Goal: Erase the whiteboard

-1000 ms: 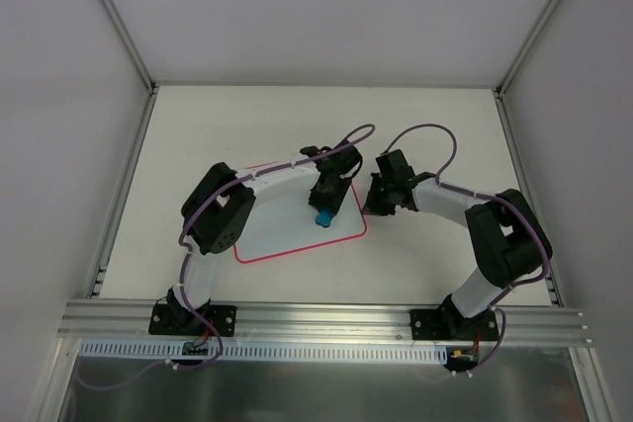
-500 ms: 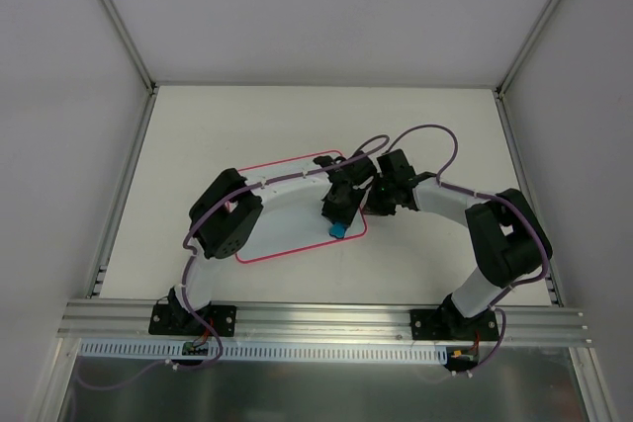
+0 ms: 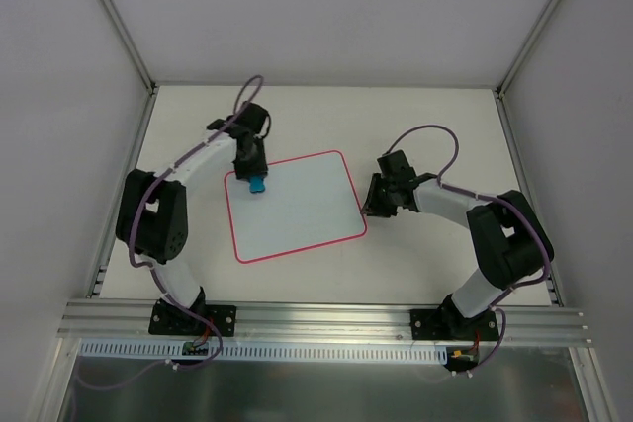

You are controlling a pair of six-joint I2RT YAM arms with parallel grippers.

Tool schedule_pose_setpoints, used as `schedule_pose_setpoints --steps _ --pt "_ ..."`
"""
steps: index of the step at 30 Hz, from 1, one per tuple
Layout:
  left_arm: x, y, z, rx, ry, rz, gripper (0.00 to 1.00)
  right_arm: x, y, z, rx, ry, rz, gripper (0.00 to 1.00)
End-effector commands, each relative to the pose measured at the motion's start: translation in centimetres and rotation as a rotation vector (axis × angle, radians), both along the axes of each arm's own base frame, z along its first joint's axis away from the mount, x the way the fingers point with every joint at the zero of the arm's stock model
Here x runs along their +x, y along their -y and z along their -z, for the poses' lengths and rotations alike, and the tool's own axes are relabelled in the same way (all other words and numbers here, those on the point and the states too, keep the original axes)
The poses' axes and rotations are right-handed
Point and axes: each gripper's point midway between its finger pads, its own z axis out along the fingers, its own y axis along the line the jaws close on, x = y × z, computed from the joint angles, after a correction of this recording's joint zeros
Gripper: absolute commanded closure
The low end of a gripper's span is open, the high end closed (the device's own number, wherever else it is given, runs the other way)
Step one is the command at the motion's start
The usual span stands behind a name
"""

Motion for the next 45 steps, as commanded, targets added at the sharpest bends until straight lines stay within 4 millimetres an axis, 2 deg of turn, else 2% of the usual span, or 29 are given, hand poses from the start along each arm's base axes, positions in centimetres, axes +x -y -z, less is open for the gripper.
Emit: schedule_pose_setpoints --steps 1,2,3,4,6,7,8,10,11,14,16,18,19,21,22,24,25,28,32,33,34,35,36,38,39,40,41,44,45 --pt "0.6 -7.8 -0.3 0.069 -0.009 -0.168 1.0 -2.8 3.2 1.7 -0.139 -0.076 0.0 0.72" --pt "0.7 -9.2 0.2 0.069 -0.023 -0.206 1.0 -2.7 3.3 1.6 -0.142 -0.07 0.0 0.67" --pt "1.3 -12.0 0.4 0.064 -0.029 -0.279 1.0 -2.6 3.4 1.3 -0.144 -0.058 -0.001 0.63" --pt "1.6 -13.1 0.6 0.053 -0.033 -0.312 1.0 -2.4 3.4 0.8 -0.141 -0.04 -0.005 0.53" --pt "2.2 -15.3 1.4 0.038 -0.049 -0.368 1.0 -2.4 3.4 0.2 -0.14 -0.026 -0.013 0.43" --pt "2.5 -16.9 1.5 0.029 -0.05 -0.409 1.0 -2.3 3.5 -0.1 -0.141 -0.014 -0.023 0.33" --pt "2.8 -17.9 2.2 0.023 -0.063 -0.434 1.0 -2.1 3.5 -0.9 -0.136 0.011 -0.024 0.29" --pt "3.8 -19.6 2.2 0.037 -0.053 -0.461 1.0 -1.9 4.2 -1.6 -0.17 0.044 -0.025 0.16" --pt "4.0 -20.0 3.0 0.045 -0.071 -0.468 1.0 -1.8 4.3 -2.2 -0.167 0.066 -0.026 0.13" --pt "5.1 -21.1 3.5 0.049 -0.075 -0.486 1.0 -1.7 4.6 -3.5 -0.17 0.101 -0.032 0.07" --pt "5.2 -21.5 4.2 0.06 -0.09 -0.489 0.94 -1.9 4.8 -4.0 -0.169 0.114 -0.029 0.03" --pt "5.1 -21.6 5.2 0.06 -0.115 -0.492 0.85 -1.8 5.0 -4.8 -0.167 0.139 -0.028 0.01" --pt "5.1 -21.8 5.2 0.067 -0.114 -0.498 0.77 -1.8 5.2 -5.0 -0.169 0.147 -0.025 0.01" --pt "5.0 -21.7 4.9 0.065 -0.106 -0.499 0.67 -1.7 5.4 -5.5 -0.174 0.163 -0.027 0.01" --pt "4.9 -21.7 4.7 0.068 -0.103 -0.5 0.54 -1.7 5.7 -6.1 -0.176 0.18 -0.022 0.01" --pt "4.6 -21.7 3.6 0.067 -0.08 -0.495 0.36 -1.4 6.0 -7.1 -0.18 0.207 -0.016 0.01" --pt "4.5 -21.8 3.1 0.067 -0.068 -0.494 0.19 -1.4 6.4 -7.9 -0.188 0.229 -0.016 0.01" --pt "3.9 -21.9 0.6 0.07 -0.008 -0.486 0.02 -0.7 7.3 -10.2 -0.21 0.28 -0.011 0.01" --pt "2.3 -20.9 -4.3 0.014 0.113 -0.475 0.01 0.3 8.9 -15.7 -0.252 0.411 -0.001 0.01" --pt "1.6 -20.3 -6.7 -0.016 0.18 -0.45 0.01 0.8 9.3 -17.9 -0.258 0.454 0.008 0.01" --pt "1.3 -20.0 -8.0 -0.032 0.213 -0.433 0.01 1.0 9.9 -19.3 -0.281 0.491 0.019 0.01" --pt "0.5 -19.6 -11.0 -0.054 0.3 -0.414 0.01 1.2 10.3 -20.8 -0.3 0.532 0.008 0.01" --pt "-0.1 -19.0 -12.4 -0.075 0.335 -0.376 0.01 1.2 10.8 -23.6 -0.3 0.597 0.024 0.01" --pt "-1.3 -18.9 -15.4 -0.074 0.428 -0.344 0.01 1.2 12.0 -26.4 -0.341 0.661 0.041 0.01" --pt "-2.5 -18.3 -18.4 -0.087 0.523 -0.306 0.01 1.0 12.9 -28.0 -0.374 0.701 0.044 0.01" --pt "-3.2 -18.4 -19.8 -0.08 0.57 -0.296 0.01 0.9 13.2 -30.4 -0.373 0.758 0.058 0.01" --pt "-4.6 -18.3 -22.7 -0.076 0.667 -0.281 0.01 0.7 13.6 -31.7 -0.384 0.792 0.063 0.01" --pt "-6.9 -18.2 -26.3 -0.048 0.774 -0.249 0.01 -0.4 15.0 -36.3 -0.422 0.913 0.073 0.01" --pt "-8.1 -18.1 -28.8 -0.04 0.841 -0.232 0.01 -0.7 15.4 -37.4 -0.431 0.939 0.078 0.01"
